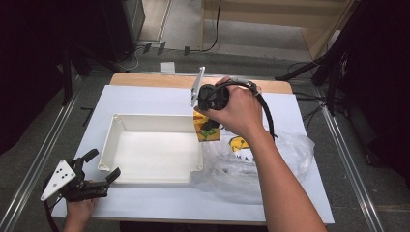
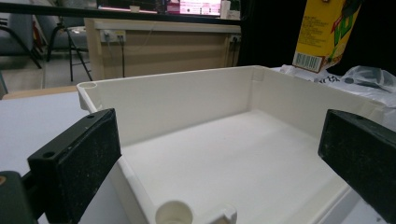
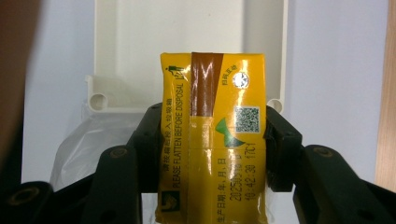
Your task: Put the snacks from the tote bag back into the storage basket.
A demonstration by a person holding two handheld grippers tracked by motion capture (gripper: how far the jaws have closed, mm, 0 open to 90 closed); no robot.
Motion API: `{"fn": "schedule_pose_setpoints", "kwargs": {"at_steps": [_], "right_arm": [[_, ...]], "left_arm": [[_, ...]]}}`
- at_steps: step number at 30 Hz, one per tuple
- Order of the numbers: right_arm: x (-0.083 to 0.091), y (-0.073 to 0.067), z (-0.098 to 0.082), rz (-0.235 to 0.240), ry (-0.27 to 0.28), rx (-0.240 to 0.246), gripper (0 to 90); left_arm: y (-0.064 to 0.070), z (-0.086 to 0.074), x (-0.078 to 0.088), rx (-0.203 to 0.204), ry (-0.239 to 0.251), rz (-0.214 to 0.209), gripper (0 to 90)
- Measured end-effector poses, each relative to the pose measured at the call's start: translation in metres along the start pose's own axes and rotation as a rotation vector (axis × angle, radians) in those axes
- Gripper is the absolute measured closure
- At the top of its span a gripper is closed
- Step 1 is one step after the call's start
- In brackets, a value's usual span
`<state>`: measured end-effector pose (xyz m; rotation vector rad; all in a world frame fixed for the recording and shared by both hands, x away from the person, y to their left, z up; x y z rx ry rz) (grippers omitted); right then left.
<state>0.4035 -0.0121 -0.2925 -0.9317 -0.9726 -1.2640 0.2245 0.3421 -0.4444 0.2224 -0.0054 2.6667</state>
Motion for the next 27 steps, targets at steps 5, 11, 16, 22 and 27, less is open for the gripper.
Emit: {"fn": "schedule_pose_setpoints", "kwargs": {"at_steps": [5,11,16,22,27], "right_arm": [[-0.001,0.000,0.005,0.006,-0.001,-0.001,52.4],[-0.003,0.000,0.010,0.005,0.001,0.005,52.4],[-0.005,0.001,0.013,0.007,0.007,0.020,52.4],[-0.006,0.000,0.018,0.016,0.006,0.009,52.5],[-0.006,0.001,0.022,0.016,0.015,0.022,52.5]], "left_arm": [[0.000,0.000,0.000,0.000,0.000,0.000,0.0],[0.000,0.000,0.000,0.000,0.000,-0.001,0.0],[0.000,0.000,0.000,0.000,0.000,-0.001,0.0],[0.000,0.000,0.000,-0.002,-0.002,-0.001,0.0],[0.000,0.000,0.000,-0.002,-0.002,-0.002,0.0]]}}
Point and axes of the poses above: each handheld gripper's, and its own axes: x roughly backward along the jaws, z roughly out of its top, y roughly to its right, the point moved 2 cm from there along -x, roughly forward along the jaws, and after that the axes turned 7 degrees about z, right-handed, at the moved point
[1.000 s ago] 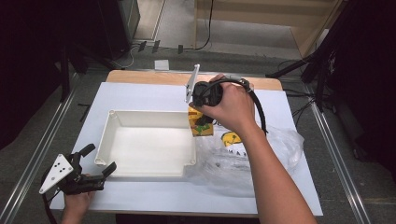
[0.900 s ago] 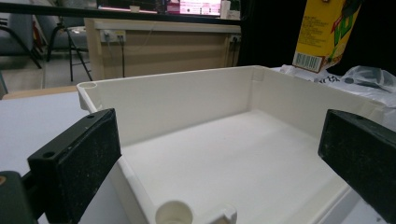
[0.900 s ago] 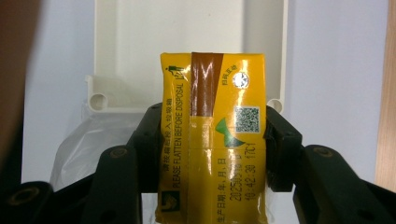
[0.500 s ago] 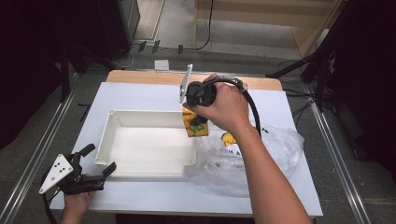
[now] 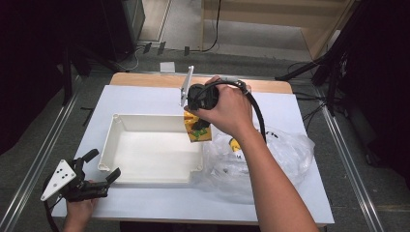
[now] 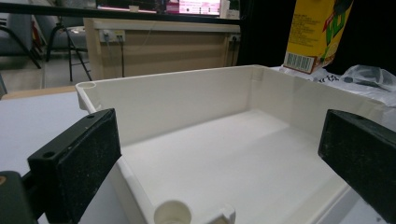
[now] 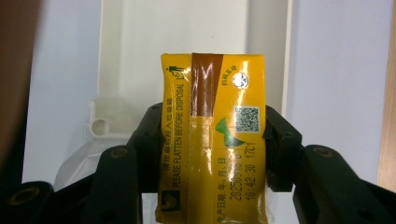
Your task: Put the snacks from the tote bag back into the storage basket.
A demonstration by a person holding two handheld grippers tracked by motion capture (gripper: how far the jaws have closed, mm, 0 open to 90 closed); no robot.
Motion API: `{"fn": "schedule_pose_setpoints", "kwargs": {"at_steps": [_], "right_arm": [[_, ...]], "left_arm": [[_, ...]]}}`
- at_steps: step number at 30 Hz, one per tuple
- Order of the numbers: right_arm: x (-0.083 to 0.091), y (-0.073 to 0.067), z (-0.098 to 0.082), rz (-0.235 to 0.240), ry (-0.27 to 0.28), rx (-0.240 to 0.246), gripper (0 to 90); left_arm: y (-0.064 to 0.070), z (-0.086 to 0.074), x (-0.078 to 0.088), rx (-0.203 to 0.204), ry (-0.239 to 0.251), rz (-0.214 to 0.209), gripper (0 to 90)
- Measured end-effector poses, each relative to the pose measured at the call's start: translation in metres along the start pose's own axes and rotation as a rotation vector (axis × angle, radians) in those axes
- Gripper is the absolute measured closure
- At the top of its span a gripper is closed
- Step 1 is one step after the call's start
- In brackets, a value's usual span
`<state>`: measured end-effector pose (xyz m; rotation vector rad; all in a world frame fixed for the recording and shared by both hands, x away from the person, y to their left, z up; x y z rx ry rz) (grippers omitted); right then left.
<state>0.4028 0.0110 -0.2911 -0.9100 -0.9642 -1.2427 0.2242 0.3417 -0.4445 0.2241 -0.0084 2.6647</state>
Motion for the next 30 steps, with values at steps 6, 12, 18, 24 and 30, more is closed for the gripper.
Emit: {"fn": "schedule_pose_setpoints", "kwargs": {"at_steps": [6,12,18,24,30], "right_arm": [[-0.001,0.000,0.006,-0.003,0.000,0.008,52.5],[-0.005,0.000,0.011,0.006,0.002,0.009,52.4],[-0.008,0.001,0.014,0.012,0.008,0.012,52.5],[-0.013,0.002,0.020,0.020,0.013,0.024,52.4],[-0.020,0.004,0.023,0.024,0.007,0.032,52.4]], "left_arm": [[0.000,0.000,0.000,0.002,0.005,0.000,0.0],[0.000,0.000,0.000,0.003,0.006,-0.002,0.0],[-0.001,0.000,0.001,0.008,0.006,-0.005,0.0],[0.000,0.000,0.000,0.000,0.001,-0.004,0.0],[0.000,0.000,0.000,0.002,0.002,-0.005,0.0]]}}
Point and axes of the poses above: each handheld gripper's, and its own axes: x roughly backward along the jaws, z roughly out of its top, y roughly to its right, the point moved 2 cm from there along -x, roughly forward along the jaws, and after that the axes turned 7 degrees about z, right-handed, at the moved point
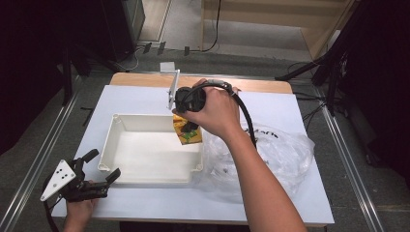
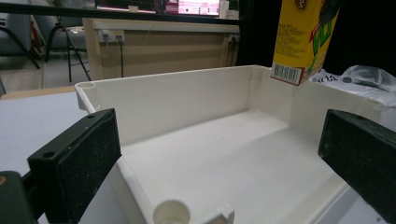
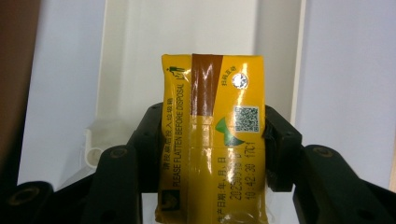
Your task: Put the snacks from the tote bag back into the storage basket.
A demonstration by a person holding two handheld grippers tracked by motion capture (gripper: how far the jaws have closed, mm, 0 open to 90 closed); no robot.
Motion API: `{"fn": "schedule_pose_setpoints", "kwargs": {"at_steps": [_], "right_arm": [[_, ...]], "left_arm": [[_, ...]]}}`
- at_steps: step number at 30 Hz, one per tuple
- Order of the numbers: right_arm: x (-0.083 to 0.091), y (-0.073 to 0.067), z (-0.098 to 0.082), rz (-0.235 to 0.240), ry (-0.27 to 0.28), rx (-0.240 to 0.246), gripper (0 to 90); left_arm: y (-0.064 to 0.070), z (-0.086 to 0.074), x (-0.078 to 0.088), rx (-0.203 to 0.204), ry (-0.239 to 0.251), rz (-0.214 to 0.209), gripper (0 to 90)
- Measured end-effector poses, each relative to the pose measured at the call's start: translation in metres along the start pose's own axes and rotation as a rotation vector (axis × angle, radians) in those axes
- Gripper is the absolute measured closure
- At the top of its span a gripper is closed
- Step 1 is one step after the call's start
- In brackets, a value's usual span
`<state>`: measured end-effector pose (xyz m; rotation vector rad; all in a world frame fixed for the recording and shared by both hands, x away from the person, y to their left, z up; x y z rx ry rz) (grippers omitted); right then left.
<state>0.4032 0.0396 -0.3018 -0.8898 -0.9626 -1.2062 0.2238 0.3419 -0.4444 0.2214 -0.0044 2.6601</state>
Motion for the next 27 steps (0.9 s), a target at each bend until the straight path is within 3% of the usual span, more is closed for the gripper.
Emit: {"fn": "schedule_pose_setpoints", "kwargs": {"at_steps": [13,27], "right_arm": [[-0.011,0.002,0.000,-0.001,-0.004,-0.002,52.4],[-0.016,0.001,-0.004,-0.008,0.026,0.008,52.4]], "left_arm": [[0.000,0.000,0.000,0.006,0.004,0.000,0.0],[0.001,0.000,0.000,0.003,-0.001,0.001,0.0]]}}
Point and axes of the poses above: each handheld gripper's, and its own axes: x roughly backward along the jaws, z roughly out of its top, y roughly to its right, the point moved 2 cm from there along -x, roughly forward along the jaws, and after that the axes turned 7 degrees about z, right-handed, at the moved point
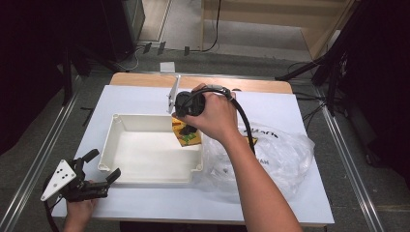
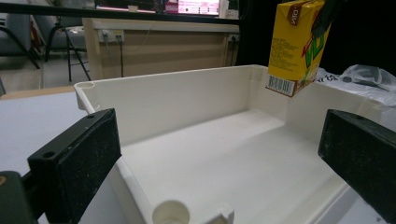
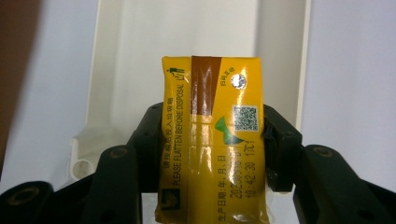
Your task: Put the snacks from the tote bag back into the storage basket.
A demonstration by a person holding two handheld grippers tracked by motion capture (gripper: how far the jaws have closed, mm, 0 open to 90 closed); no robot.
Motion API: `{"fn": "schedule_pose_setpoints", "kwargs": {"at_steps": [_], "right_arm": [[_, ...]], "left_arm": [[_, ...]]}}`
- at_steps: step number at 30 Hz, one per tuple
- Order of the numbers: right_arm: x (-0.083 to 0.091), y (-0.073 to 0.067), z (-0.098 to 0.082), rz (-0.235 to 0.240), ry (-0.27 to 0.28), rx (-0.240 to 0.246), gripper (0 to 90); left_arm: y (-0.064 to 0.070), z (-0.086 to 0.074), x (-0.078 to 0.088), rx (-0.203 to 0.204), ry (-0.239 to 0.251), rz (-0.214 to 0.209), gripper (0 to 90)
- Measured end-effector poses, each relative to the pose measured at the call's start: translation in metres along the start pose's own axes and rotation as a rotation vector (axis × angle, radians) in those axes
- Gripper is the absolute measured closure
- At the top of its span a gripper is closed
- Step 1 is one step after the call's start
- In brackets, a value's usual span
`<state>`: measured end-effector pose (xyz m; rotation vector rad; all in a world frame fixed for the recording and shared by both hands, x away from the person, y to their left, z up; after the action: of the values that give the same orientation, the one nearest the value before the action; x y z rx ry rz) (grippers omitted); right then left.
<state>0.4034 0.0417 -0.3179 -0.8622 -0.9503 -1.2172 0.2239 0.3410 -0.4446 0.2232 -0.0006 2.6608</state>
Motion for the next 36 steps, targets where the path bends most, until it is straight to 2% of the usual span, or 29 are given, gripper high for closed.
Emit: {"fn": "schedule_pose_setpoints", "kwargs": {"at_steps": [14,21,28,36], "right_arm": [[-0.003,0.000,0.003,0.008,-0.005,0.002,52.4],[-0.006,0.001,-0.002,0.009,-0.006,-0.010,52.4],[-0.013,0.002,-0.005,0.017,-0.005,0.007,52.3],[-0.023,0.001,-0.010,0.027,-0.008,-0.006,52.3]], "left_arm": [[0.000,0.000,0.000,-0.001,0.000,-0.001,0.0],[0.000,0.000,0.000,0.000,0.000,0.001,0.0],[0.000,0.000,0.000,0.000,0.000,0.001,0.0],[0.000,0.000,0.000,0.000,0.000,0.000,0.0]]}}
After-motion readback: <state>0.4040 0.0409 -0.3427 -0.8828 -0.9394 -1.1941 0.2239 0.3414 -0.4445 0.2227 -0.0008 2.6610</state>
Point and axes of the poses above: each handheld gripper's, and its own axes: x roughly backward along the jaws, z roughly out of its top, y roughly to its right, the point moved 2 cm from there along -x, roughly forward along the jaws, and after that the axes turned 7 degrees about z, right-handed, at the moved point
